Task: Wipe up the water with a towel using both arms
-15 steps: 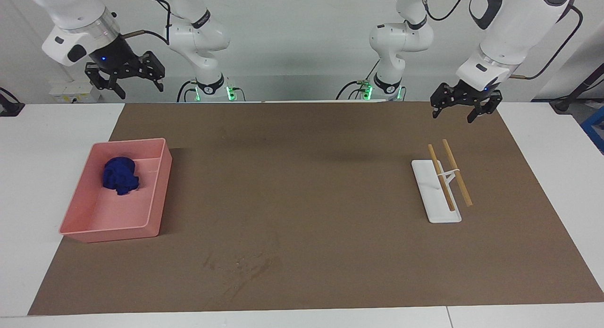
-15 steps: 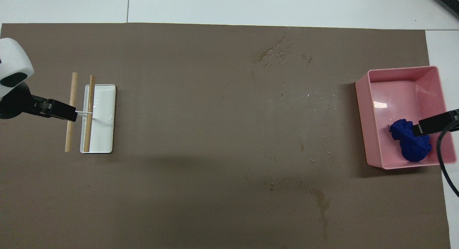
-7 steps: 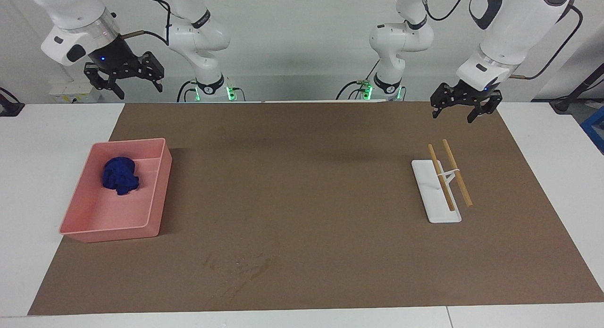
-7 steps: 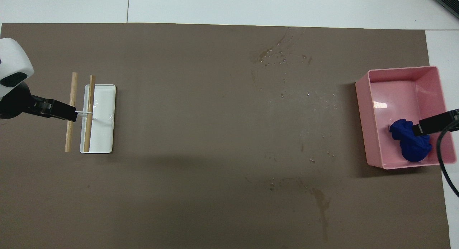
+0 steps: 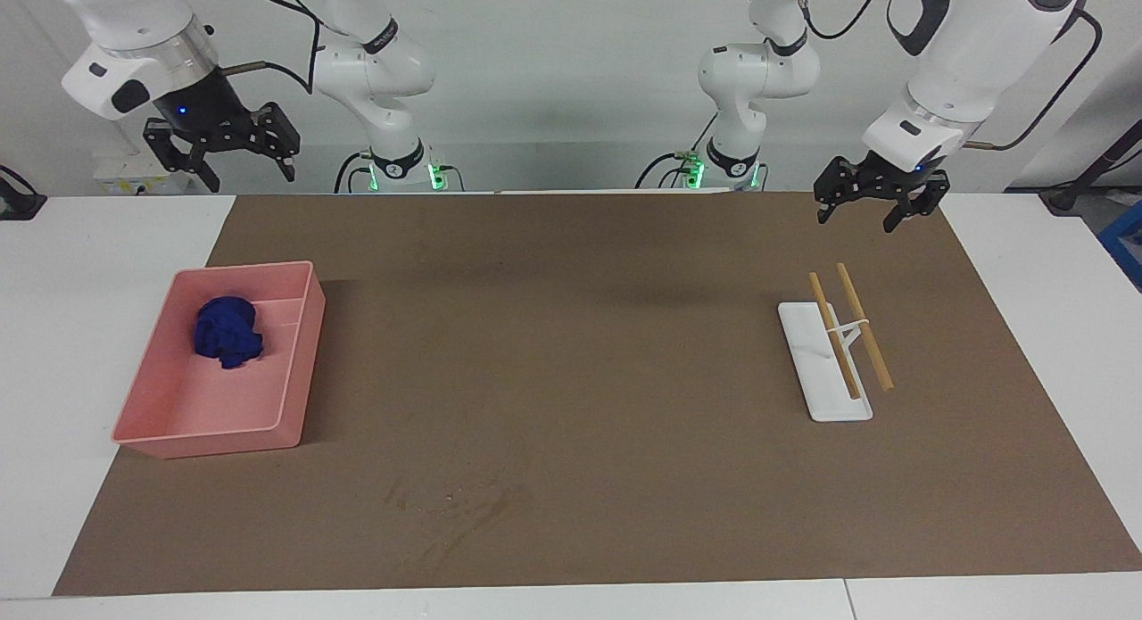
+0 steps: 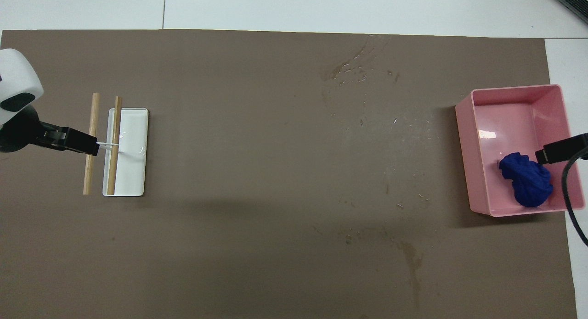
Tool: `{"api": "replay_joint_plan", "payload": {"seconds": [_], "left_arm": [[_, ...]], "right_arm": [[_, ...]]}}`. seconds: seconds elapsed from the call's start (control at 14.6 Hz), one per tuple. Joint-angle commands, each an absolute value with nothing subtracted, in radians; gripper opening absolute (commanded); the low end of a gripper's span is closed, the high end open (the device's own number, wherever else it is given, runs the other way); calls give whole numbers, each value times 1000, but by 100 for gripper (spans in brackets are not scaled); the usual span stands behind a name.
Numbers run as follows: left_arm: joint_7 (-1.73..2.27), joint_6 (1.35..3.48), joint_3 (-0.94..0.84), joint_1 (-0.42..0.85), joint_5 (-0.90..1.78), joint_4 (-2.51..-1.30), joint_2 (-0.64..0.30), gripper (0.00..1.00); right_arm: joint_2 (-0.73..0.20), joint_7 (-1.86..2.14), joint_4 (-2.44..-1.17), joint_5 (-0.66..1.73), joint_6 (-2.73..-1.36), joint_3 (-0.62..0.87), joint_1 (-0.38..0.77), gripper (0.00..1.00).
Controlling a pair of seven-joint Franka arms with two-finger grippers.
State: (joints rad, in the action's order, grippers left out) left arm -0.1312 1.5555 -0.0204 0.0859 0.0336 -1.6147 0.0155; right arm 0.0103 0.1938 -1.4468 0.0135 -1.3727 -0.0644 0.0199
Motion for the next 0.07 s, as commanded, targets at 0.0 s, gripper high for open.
{"api": "replay_joint_plan", "payload": {"seconds": [0.0], "left_arm": [[-135,1572,-2,103,44,-1647,43,100]], "right_arm": [[32,202,-1474,3,-1388,-64,20,100]]}}
